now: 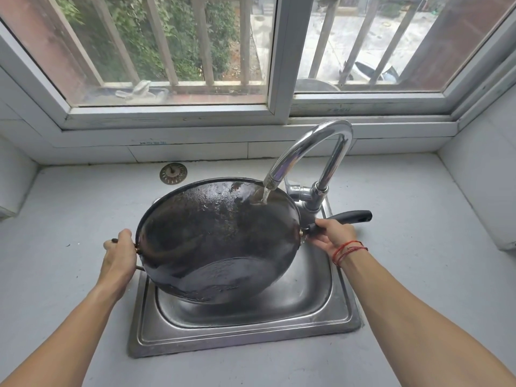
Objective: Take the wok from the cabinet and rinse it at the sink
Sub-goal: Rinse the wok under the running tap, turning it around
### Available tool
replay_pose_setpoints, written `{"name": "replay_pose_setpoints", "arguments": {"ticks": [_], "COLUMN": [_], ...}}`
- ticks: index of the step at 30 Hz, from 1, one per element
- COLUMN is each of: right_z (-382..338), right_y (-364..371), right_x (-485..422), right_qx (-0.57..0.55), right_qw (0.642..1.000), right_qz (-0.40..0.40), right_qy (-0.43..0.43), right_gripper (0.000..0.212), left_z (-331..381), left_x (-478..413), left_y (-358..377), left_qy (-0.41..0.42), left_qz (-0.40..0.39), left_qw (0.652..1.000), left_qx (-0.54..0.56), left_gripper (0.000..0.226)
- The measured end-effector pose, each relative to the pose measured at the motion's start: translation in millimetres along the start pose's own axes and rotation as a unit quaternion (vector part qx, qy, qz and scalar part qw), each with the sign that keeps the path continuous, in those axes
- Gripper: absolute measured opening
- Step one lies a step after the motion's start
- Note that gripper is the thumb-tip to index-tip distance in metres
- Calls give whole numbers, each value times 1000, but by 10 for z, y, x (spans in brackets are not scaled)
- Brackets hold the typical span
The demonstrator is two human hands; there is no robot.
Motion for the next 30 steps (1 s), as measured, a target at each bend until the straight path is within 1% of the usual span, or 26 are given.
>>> {"name": "replay_pose_setpoints", "arguments": {"ticks": [6, 11, 15, 19, 22, 27, 30], "right_z": [-27, -38, -51, -51, -41, -27, -29], "right_y": [-145, -354, -529, -692, -797, -940, -992], "right_x": [21, -11, -32, -45, -62, -97, -103], "right_qx": [-9, -18, -28, -36, -38, -36, -40], "right_qw": [1000, 999, 999, 998, 998, 997, 997], "right_qz": [11, 27, 40, 47, 55, 66, 69], "right_qy": [-5, -3, -5, -1, 2, 2, -1], "right_gripper": [11, 9, 11, 10, 10, 10, 8], "left_z": [41, 99, 146, 251, 312, 295, 232], "left_x": [36, 104, 146, 257, 297, 186, 0], "left_y": [116, 292, 427, 528, 591, 744, 853], "left_qy": [14, 23, 24, 34, 38, 42, 51], "left_qz": [-11, -31, -45, -51, -56, -66, -73], "left_qw": [1000, 999, 998, 997, 997, 996, 995], "left_qx": [-14, -17, -36, -51, -48, -52, -35], "left_gripper": [72, 72, 79, 79, 85, 100, 102]}}
Point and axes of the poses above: each hand's wrist, its own x-axis away from the middle knuckle, its own y-axis out of the palm, z = x × y, the point moved 9 cm from there along -x, towards the middle knuckle, and after that the axes turned 4 degrees about z, right-handed, at the moved point
